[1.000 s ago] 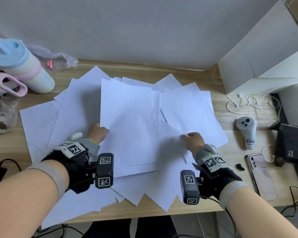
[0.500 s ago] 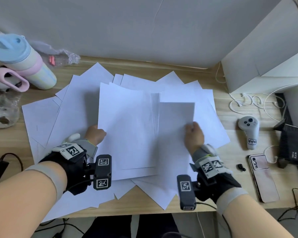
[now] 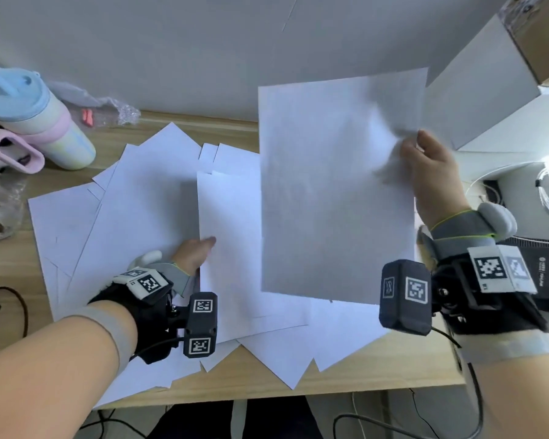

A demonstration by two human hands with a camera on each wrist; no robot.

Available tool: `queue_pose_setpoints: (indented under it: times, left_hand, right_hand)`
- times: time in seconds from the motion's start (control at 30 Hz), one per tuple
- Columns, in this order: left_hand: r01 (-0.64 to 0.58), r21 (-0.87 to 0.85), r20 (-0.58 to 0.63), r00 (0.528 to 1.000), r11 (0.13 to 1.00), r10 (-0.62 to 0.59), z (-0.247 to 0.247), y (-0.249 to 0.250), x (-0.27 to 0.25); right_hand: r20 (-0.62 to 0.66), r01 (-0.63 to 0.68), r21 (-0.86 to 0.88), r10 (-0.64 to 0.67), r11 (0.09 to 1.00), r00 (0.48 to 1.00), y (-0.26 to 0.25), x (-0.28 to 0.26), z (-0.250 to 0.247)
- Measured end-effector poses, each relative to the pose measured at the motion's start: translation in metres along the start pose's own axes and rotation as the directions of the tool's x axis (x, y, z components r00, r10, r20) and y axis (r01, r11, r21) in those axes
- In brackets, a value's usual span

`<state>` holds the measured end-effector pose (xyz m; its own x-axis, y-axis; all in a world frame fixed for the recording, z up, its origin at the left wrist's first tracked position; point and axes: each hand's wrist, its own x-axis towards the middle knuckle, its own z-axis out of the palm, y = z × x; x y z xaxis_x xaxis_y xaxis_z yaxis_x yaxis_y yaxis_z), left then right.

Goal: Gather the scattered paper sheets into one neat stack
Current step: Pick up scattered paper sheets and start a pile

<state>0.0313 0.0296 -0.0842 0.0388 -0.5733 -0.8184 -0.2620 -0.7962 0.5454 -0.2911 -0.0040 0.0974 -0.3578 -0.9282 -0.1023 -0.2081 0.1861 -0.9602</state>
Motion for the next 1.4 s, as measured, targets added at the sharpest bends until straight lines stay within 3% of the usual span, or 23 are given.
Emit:
queue_pose_setpoints:
  times: [0.13,0.3,0.5,0.7,0.8,0.87,0.97,1.4]
  left_hand:
    - [0.094,-0.251,-0.073,0.991,0.963,-0.116,0.001,0.009,-0.012]
    - [0.071,-0.388,-0.032,0.995,0.919,-0.090,-0.006,0.002,-0.008]
    - [0.105,-0.300,0.031,0.994,0.948,-0.100,-0.010,0.000,-0.014]
    - [-0.113,-0.016,-0.100,0.989,0.994,0.110,0.001,-0.005,-0.017]
    - [-0.137,0.087,-0.133,0.980,0.987,0.148,0.000,-0.005,-0.018]
    - [-0.168,0.109,-0.176,0.967,0.980,0.185,-0.003,-0.002,-0.019]
    - [-0.194,0.093,-0.223,0.952,0.977,0.210,-0.013,0.002,-0.017]
    - [-0.203,-0.070,-0.306,0.936,0.977,0.173,-0.019,-0.001,-0.005]
  right_hand:
    - [0.107,-0.203,0.045,0.198,0.978,0.974,0.028,0.004,0.031]
    - [0.180,-0.379,-0.123,0.397,0.917,0.900,0.087,-0.004,0.075]
    - [0.198,-0.457,-0.196,0.492,0.867,0.848,0.116,-0.011,0.109]
    - [0.238,-0.489,-0.142,0.509,0.861,0.827,0.112,-0.017,0.101]
    - [0.144,-0.389,-0.393,0.474,0.833,0.869,0.128,-0.019,0.083]
    - [0.092,-0.317,-0.601,0.457,0.734,0.885,0.140,-0.026,0.071]
    - [0.070,-0.262,-0.772,0.487,0.579,0.871,0.152,-0.041,0.065]
    - [0.064,-0.134,-0.908,0.446,0.397,0.893,0.164,-0.060,0.071]
